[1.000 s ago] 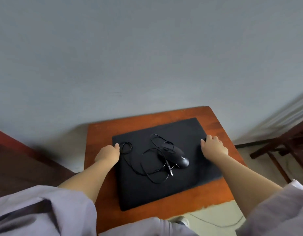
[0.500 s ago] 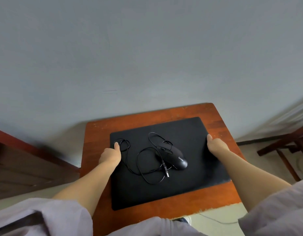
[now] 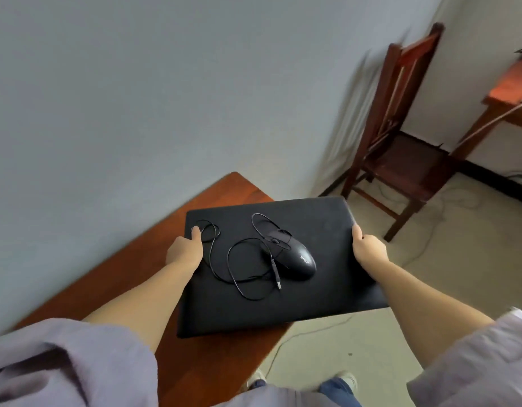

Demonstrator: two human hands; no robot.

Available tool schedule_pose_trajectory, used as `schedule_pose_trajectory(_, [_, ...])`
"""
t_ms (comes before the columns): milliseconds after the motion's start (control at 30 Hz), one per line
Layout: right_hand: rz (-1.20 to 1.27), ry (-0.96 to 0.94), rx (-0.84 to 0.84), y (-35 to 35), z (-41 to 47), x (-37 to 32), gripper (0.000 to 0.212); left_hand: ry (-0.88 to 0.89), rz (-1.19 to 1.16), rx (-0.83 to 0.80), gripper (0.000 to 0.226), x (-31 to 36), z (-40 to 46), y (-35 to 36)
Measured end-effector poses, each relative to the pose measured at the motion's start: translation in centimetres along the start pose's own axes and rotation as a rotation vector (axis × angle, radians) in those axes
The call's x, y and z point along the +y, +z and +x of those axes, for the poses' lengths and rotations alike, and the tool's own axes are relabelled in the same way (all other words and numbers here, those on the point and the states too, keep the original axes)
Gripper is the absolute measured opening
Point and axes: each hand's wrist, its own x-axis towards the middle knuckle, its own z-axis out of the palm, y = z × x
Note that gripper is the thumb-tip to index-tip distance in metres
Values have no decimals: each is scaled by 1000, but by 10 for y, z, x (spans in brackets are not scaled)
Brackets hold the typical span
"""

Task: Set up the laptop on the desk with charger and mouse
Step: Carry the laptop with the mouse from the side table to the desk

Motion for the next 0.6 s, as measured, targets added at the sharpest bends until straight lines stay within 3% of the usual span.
schedule_pose_trajectory(267, [159, 300, 267, -125, -1, 180, 68, 318, 116, -263, 67, 160, -93, 134])
schedule_pose_trajectory(600, [226, 524, 412, -277, 12, 362, 71, 421, 142, -499, 70, 277, -261, 304])
